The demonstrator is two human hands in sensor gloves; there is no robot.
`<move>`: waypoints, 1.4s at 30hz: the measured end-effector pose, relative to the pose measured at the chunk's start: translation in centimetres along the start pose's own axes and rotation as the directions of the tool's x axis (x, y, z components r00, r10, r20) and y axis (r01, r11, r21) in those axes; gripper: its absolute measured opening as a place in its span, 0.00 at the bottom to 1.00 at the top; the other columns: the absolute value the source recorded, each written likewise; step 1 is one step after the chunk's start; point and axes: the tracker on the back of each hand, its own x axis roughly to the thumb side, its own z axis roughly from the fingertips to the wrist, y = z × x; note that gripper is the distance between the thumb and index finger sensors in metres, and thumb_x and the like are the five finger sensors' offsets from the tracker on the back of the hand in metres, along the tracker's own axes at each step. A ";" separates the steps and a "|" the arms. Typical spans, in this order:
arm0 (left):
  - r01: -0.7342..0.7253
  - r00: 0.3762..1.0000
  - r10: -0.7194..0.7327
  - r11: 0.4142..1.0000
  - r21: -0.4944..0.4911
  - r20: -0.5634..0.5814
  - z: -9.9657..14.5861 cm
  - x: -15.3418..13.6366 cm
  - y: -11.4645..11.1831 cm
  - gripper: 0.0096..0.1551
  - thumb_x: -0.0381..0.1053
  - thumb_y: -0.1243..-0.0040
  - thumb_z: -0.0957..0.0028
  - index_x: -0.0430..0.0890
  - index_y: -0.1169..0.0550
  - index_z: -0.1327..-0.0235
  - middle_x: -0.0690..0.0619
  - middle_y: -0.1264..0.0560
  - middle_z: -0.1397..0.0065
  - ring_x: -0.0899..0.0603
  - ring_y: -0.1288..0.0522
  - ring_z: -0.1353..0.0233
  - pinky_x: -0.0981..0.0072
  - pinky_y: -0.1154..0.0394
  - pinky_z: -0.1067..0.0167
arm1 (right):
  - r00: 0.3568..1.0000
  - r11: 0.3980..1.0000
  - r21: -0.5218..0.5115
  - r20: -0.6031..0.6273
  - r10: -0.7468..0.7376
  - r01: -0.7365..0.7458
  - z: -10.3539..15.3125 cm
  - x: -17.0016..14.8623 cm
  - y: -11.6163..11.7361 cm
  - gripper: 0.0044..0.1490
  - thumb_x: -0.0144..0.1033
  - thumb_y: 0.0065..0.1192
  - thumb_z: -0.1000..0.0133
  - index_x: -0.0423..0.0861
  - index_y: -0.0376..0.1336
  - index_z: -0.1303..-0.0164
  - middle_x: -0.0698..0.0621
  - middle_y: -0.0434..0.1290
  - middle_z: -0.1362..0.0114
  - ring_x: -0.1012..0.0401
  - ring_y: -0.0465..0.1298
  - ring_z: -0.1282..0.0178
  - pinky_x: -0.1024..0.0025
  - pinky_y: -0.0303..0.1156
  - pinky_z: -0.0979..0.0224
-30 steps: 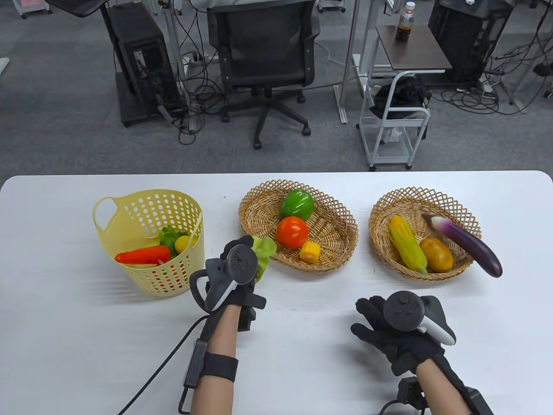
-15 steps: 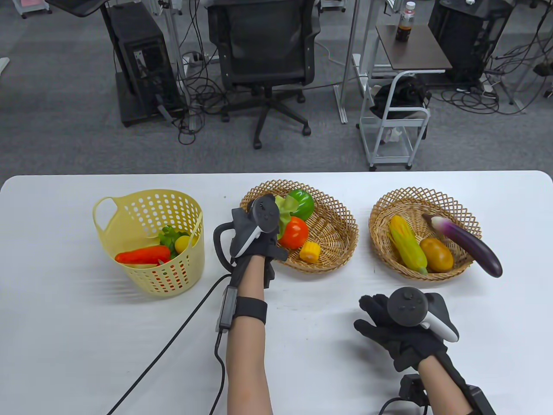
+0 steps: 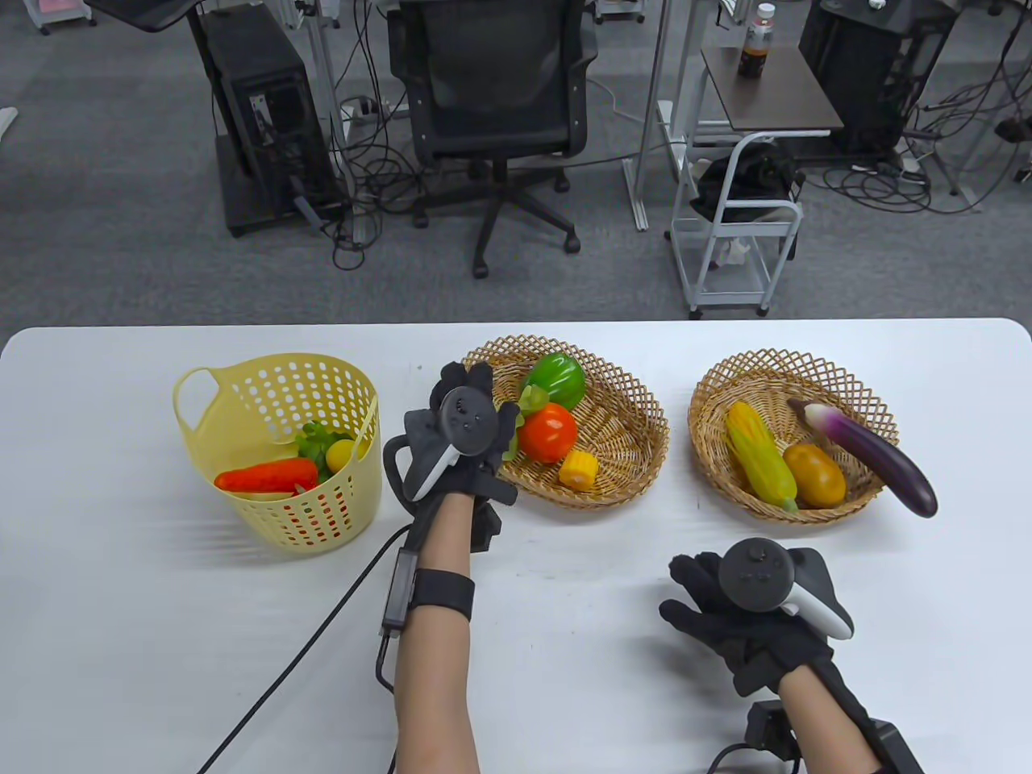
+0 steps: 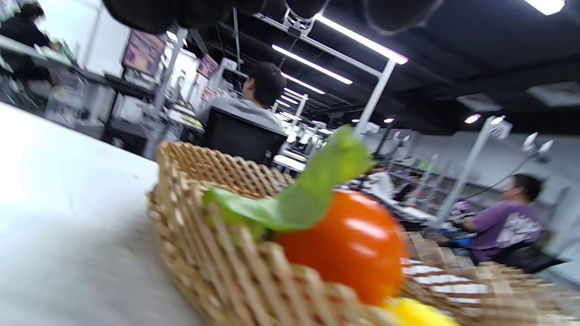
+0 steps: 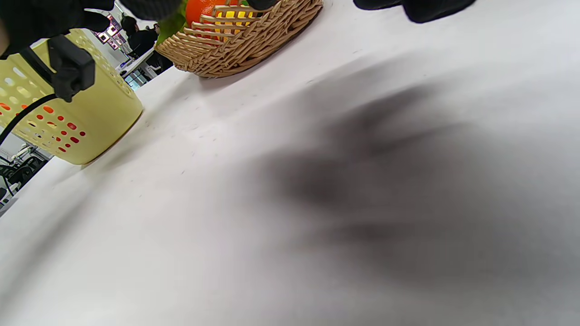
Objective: Place 10 objects into 3 containers
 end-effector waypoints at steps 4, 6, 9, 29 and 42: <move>-0.022 0.998 0.027 0.997 -0.072 0.058 3.2 -0.3 1.1 0.40 0.57 0.48 0.35 0.47 0.47 0.15 0.35 0.53 0.13 0.24 0.51 0.16 0.25 0.44 0.29 | 1.000 1.000 -0.009 0.015 0.003 -0.003 0.2 0.2 -0.1 0.48 0.58 0.42 0.34 0.41 0.36 0.13 0.28 0.34 0.13 0.28 0.45 0.18 0.32 0.52 0.23; 0.024 0.996 -0.018 0.997 -0.076 0.083 5.0 -0.5 1.7 0.40 0.58 0.48 0.35 0.46 0.46 0.15 0.34 0.53 0.13 0.23 0.51 0.16 0.24 0.44 0.29 | 1.000 1.000 -0.022 0.020 -0.008 0.009 0.4 0.3 -0.2 0.48 0.57 0.42 0.34 0.41 0.36 0.13 0.28 0.34 0.13 0.28 0.44 0.18 0.32 0.52 0.23; 0.090 0.989 -0.081 0.993 -0.075 0.123 8.0 -0.9 2.0 0.42 0.60 0.47 0.35 0.45 0.46 0.15 0.33 0.52 0.13 0.22 0.51 0.16 0.24 0.45 0.30 | 0.999 0.999 -0.035 0.032 -0.030 0.031 0.7 0.3 -0.4 0.48 0.57 0.42 0.34 0.41 0.36 0.13 0.28 0.34 0.13 0.28 0.44 0.18 0.32 0.52 0.23; 0.120 0.969 -0.111 0.992 -0.032 0.219 16.7 -5.3 -0.5 0.49 0.70 0.54 0.35 0.41 0.47 0.13 0.23 0.51 0.16 0.16 0.49 0.20 0.23 0.44 0.31 | 0.999 0.975 -0.220 -0.036 0.023 -0.030 0.7 0.1 -0.3 0.50 0.61 0.41 0.35 0.51 0.27 0.15 0.49 0.16 0.16 0.44 0.15 0.22 0.34 0.23 0.24; 0.322 0.925 -0.320 0.946 0.027 0.203 17.4 -6.6 -1.1 0.49 0.70 0.55 0.36 0.40 0.48 0.14 0.23 0.53 0.16 0.16 0.52 0.20 0.21 0.46 0.32 | 0.988 0.978 -0.158 -0.087 0.126 -0.138 -0.2 -0.3 0.2 0.55 0.66 0.44 0.38 0.54 0.25 0.16 0.48 0.11 0.19 0.43 0.12 0.24 0.33 0.19 0.26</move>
